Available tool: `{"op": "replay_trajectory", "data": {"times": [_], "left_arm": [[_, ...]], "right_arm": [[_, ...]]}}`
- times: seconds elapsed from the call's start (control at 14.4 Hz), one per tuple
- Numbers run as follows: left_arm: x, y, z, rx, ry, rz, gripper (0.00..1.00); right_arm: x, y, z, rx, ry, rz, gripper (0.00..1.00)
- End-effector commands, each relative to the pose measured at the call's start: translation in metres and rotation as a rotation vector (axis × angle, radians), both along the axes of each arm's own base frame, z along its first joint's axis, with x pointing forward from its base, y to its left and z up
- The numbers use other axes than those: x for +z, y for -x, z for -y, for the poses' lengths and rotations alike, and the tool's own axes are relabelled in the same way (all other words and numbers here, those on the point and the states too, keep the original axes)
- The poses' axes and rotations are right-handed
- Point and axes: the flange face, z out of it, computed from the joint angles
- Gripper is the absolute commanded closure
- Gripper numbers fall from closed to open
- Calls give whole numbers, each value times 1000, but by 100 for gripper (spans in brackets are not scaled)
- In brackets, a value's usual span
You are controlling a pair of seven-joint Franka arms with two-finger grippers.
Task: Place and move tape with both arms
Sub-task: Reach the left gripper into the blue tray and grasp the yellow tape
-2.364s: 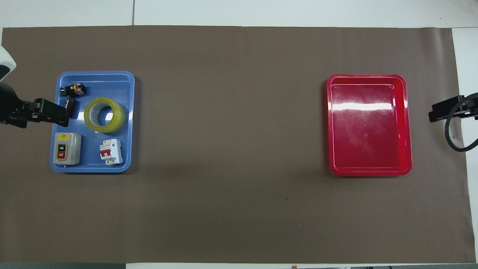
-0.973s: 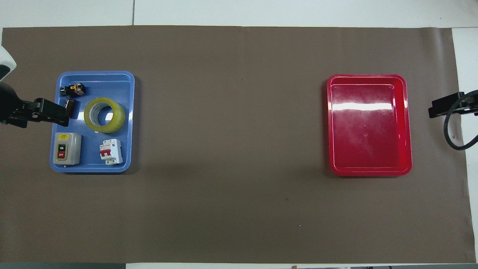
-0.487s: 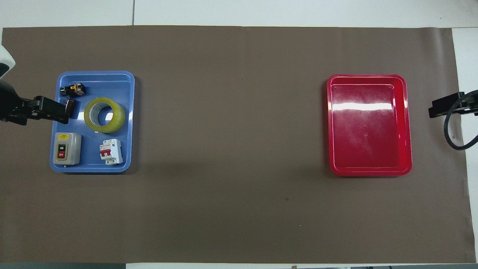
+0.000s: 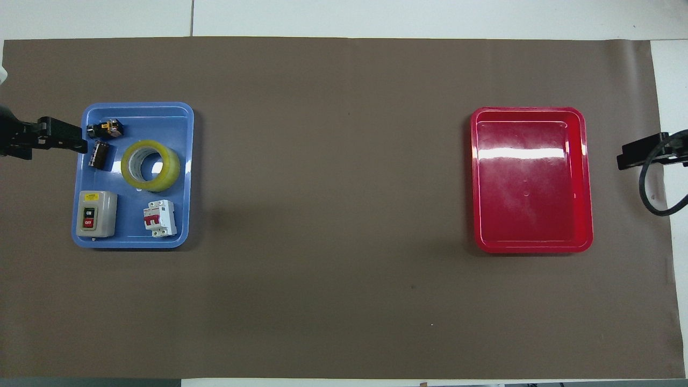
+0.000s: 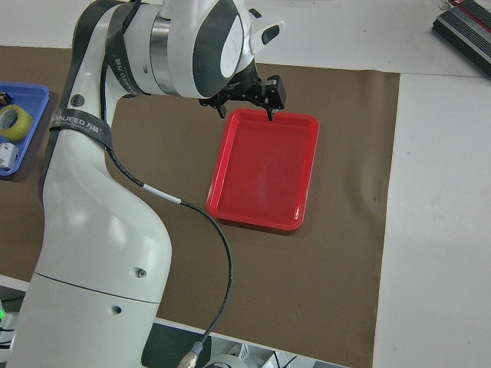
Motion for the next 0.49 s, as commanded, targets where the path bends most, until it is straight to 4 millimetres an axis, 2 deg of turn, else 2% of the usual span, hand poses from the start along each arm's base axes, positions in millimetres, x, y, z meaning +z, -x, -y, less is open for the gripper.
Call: {"op": "replay_trajectory", "data": {"times": [0.0,0.21,0.42], "left_arm": [[-70,-21,-21,20,-16,-1,0],[-129,-28,-26,35,-15,11,0],[-171,-23,-31,46,-15,28,5]], "right_arm": [[0,2,3,-20,4,12,0],[-1,2,3,-20,4,10,0],[-1,2,3,-20,4,10,0]]}}
